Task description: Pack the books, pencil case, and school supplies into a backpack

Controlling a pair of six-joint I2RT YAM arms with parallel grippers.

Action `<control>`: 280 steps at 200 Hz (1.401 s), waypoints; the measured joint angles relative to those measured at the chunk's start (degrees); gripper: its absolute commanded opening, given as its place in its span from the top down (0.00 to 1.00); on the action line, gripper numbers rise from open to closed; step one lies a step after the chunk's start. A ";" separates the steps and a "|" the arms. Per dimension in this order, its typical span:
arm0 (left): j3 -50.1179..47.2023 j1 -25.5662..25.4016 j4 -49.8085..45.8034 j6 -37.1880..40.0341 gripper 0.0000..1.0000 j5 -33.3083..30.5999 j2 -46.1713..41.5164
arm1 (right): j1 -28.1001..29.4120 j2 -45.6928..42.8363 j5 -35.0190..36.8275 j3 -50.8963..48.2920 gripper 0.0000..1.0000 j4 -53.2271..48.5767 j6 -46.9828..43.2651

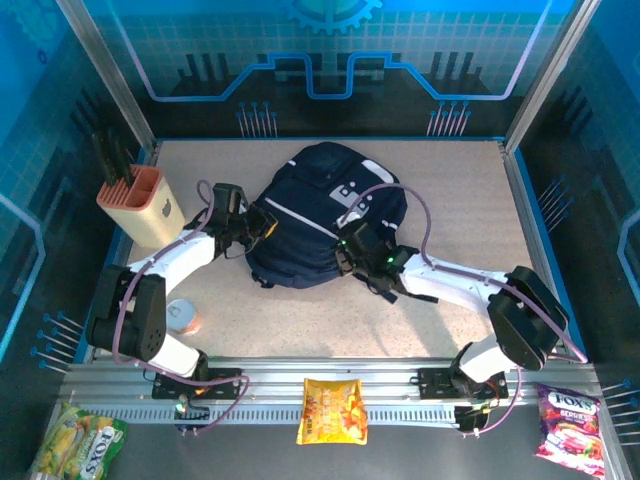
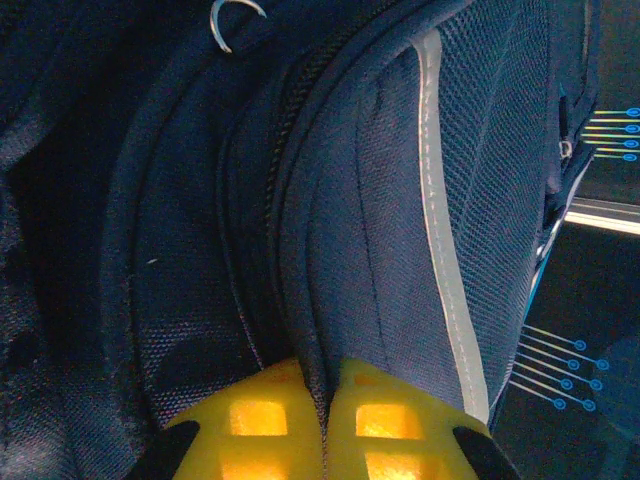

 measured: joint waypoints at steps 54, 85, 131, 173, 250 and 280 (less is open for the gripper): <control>0.09 -0.42 0.31 1.46 0.65 0.96 -0.02 | -7.72 1.09 -8.72 2.23 0.80 -0.81 1.66; 0.90 0.09 -4.31 5.55 0.35 -2.16 -2.47 | -10.40 -4.11 -7.17 1.14 0.26 -1.64 1.25; 0.92 1.57 -10.08 17.07 0.01 -13.05 -13.88 | -16.87 -22.91 1.14 -9.09 0.00 4.59 -3.23; -11.06 2.16 -4.76 29.24 0.01 -30.51 -28.17 | -29.14 -29.90 9.35 -18.14 0.00 9.16 -4.28; -32.00 5.55 16.98 44.44 0.01 -45.07 -30.93 | -42.97 -18.25 8.83 -25.49 0.00 18.47 -5.33; -32.41 7.80 25.97 48.74 0.01 -41.83 -23.45 | -42.95 -16.20 5.42 -31.82 0.00 32.11 -9.79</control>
